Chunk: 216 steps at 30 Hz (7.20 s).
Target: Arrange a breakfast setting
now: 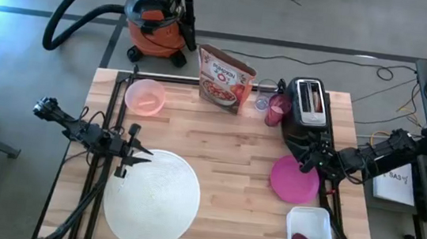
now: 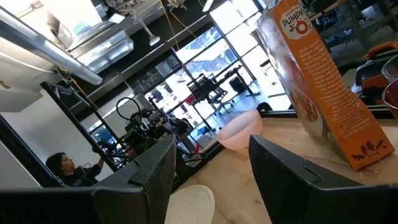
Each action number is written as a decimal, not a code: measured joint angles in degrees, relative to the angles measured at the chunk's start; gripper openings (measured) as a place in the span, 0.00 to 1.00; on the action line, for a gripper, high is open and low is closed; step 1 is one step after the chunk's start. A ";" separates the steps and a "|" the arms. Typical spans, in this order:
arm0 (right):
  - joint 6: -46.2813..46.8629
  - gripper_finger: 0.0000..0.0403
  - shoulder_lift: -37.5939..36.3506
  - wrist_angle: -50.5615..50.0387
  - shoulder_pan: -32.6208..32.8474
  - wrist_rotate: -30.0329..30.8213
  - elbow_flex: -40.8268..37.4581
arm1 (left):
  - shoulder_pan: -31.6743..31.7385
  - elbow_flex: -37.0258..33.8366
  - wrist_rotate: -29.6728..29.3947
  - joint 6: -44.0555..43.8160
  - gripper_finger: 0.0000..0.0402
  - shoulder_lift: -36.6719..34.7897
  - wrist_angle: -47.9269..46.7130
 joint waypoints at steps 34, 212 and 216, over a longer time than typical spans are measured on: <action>0.00 0.48 -0.01 -0.01 0.00 -0.02 0.01 | 0.01 0.00 -0.03 3.80 0.21 -0.01 12.69; 0.00 0.48 -0.01 -0.01 0.01 0.01 0.01 | 20.85 56.13 6.30 -19.72 0.21 93.09 -19.79; -0.01 0.48 -0.01 -0.01 0.01 0.00 0.00 | 20.85 55.68 5.34 -18.59 0.21 89.13 -25.92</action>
